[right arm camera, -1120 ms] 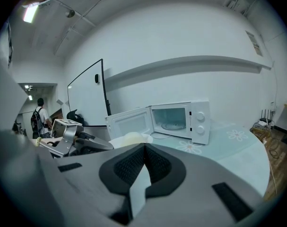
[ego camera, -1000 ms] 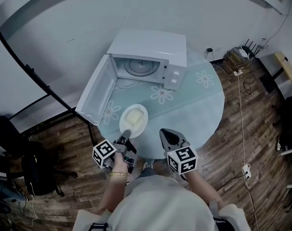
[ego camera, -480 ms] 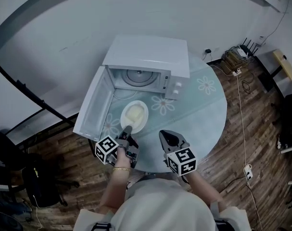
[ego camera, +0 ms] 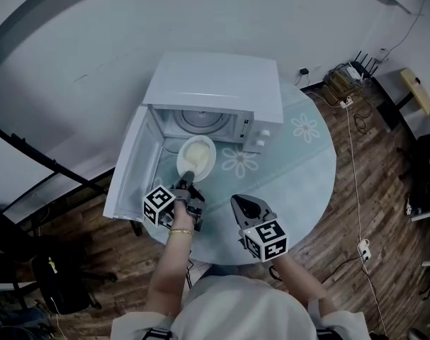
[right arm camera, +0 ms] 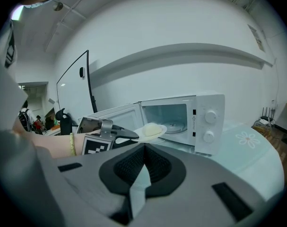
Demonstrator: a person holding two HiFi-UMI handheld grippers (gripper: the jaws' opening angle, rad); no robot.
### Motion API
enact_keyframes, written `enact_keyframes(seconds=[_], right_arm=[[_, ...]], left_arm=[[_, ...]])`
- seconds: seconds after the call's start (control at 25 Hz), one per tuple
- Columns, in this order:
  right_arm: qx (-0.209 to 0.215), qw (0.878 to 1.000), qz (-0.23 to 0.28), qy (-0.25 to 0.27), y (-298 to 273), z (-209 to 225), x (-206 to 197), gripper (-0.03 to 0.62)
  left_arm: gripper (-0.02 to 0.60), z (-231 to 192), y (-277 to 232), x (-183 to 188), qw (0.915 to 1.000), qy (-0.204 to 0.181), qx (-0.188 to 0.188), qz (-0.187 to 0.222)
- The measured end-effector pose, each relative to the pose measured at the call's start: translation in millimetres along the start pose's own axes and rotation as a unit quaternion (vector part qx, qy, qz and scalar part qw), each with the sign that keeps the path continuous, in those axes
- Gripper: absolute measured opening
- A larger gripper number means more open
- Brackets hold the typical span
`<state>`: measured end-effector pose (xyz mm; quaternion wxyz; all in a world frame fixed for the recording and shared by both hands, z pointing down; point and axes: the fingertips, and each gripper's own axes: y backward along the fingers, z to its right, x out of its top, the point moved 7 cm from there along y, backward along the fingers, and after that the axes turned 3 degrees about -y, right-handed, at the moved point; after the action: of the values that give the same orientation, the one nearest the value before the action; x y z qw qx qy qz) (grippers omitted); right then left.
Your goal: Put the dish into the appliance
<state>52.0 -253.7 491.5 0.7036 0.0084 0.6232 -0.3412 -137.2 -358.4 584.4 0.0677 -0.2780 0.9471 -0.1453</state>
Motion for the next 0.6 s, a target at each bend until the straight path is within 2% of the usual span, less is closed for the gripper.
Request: enact_keyframes(seconds=[0.16, 0.6], right_arm=[[-0.003, 1.0, -0.003, -0.004, -8, 6, 1, 0.005], [-0.025, 0.999, -0.007, -0.019, -11, 24, -1, 0.005]], left_arm=[[0.048, -4, -28, 8, 0.9999, 0.013, 0.001, -0.001], [0.047, -11, -90, 21, 0.9996, -0.003, 0.029, -0.002]])
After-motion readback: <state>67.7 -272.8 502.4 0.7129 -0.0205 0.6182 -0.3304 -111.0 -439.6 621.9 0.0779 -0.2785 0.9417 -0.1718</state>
